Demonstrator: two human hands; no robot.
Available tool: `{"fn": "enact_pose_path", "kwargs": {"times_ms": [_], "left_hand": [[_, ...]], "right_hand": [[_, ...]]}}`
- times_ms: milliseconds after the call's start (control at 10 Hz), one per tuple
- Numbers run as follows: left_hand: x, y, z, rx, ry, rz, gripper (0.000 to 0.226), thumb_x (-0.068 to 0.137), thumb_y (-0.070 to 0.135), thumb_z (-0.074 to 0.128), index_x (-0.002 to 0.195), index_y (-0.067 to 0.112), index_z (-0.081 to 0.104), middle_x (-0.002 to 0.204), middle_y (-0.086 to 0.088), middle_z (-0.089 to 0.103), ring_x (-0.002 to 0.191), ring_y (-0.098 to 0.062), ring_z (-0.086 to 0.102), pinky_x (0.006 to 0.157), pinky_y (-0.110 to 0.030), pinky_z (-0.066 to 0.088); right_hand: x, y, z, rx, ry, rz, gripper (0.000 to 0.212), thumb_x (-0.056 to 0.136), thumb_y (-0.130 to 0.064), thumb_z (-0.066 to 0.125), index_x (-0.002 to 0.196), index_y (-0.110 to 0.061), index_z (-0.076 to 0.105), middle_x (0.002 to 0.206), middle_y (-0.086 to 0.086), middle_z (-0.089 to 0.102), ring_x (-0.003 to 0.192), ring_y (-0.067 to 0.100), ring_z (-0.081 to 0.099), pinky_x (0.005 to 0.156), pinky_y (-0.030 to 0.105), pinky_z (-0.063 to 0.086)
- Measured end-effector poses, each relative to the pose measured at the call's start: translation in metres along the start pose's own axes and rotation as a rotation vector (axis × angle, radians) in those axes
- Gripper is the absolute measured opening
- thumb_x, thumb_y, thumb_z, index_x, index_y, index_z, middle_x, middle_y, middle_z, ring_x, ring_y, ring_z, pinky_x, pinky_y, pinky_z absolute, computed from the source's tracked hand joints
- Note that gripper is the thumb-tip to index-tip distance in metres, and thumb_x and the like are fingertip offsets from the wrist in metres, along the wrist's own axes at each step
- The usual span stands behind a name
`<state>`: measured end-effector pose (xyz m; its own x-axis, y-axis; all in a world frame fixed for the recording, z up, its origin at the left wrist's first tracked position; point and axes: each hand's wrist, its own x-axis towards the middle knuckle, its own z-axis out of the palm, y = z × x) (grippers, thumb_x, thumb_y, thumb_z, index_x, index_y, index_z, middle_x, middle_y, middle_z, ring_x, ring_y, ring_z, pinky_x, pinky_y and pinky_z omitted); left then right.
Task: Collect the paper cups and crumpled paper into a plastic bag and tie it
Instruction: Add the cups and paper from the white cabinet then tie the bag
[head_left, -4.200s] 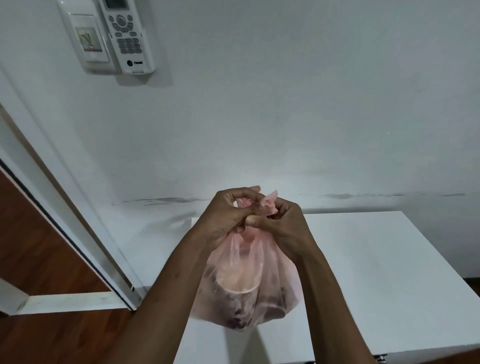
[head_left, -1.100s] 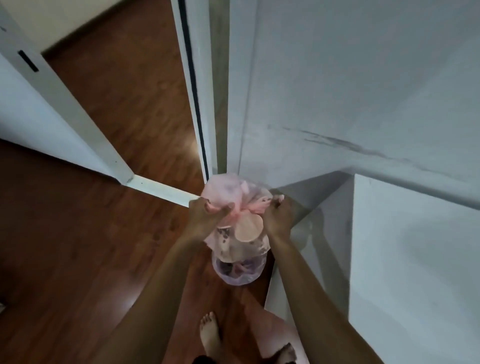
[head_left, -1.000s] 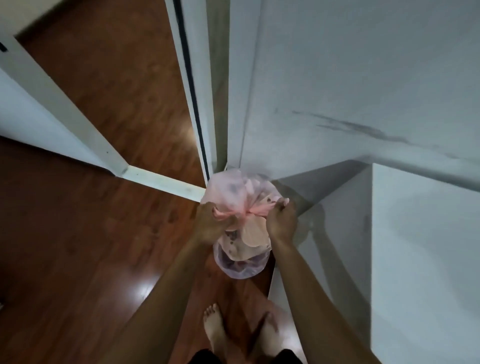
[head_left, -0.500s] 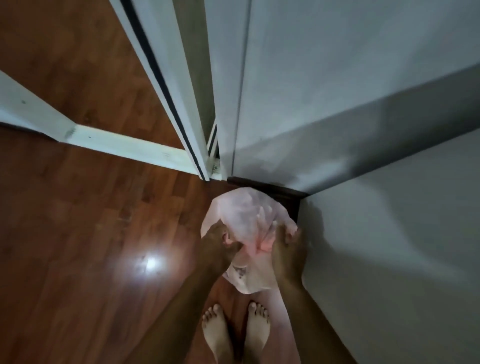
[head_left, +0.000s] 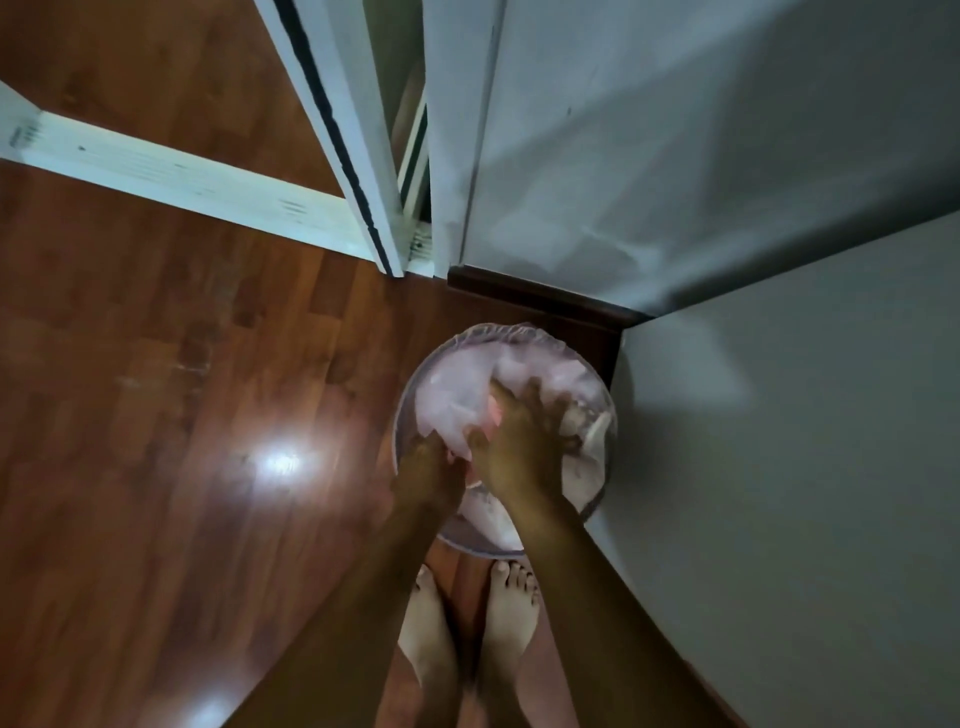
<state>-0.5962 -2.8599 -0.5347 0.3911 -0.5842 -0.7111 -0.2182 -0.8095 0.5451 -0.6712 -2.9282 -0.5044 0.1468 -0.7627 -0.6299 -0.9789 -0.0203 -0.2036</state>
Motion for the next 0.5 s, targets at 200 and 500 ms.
{"fn": "enact_pose_path", "kwargs": {"times_ms": [200, 500], "left_hand": [[0.009, -0.013, 0.005, 0.036, -0.07, -0.069, 0.048, 0.087, 0.044, 0.056, 0.123, 0.013, 0.05, 0.12, -0.009, 0.063, 0.112, -0.03, 0.062, 0.092, -0.044, 0.052], [-0.045, 0.031, -0.05, 0.129, -0.137, -0.105, 0.062, 0.094, 0.03, 0.063, 0.146, 0.011, 0.036, 0.147, -0.012, 0.047, 0.131, -0.028, 0.048, 0.105, -0.034, 0.04]], "right_hand": [[0.027, 0.0, 0.005, 0.138, -0.114, 0.018, 0.072, 0.088, -0.042, 0.06, 0.15, -0.028, 0.027, 0.159, 0.005, 0.024, 0.148, 0.031, 0.014, 0.118, 0.054, 0.018], [-0.047, 0.0, -0.048, 0.36, -0.064, 0.016, 0.075, 0.088, -0.042, 0.064, 0.151, -0.021, 0.029, 0.154, 0.006, 0.036, 0.141, 0.026, 0.034, 0.116, 0.042, 0.031]]}}
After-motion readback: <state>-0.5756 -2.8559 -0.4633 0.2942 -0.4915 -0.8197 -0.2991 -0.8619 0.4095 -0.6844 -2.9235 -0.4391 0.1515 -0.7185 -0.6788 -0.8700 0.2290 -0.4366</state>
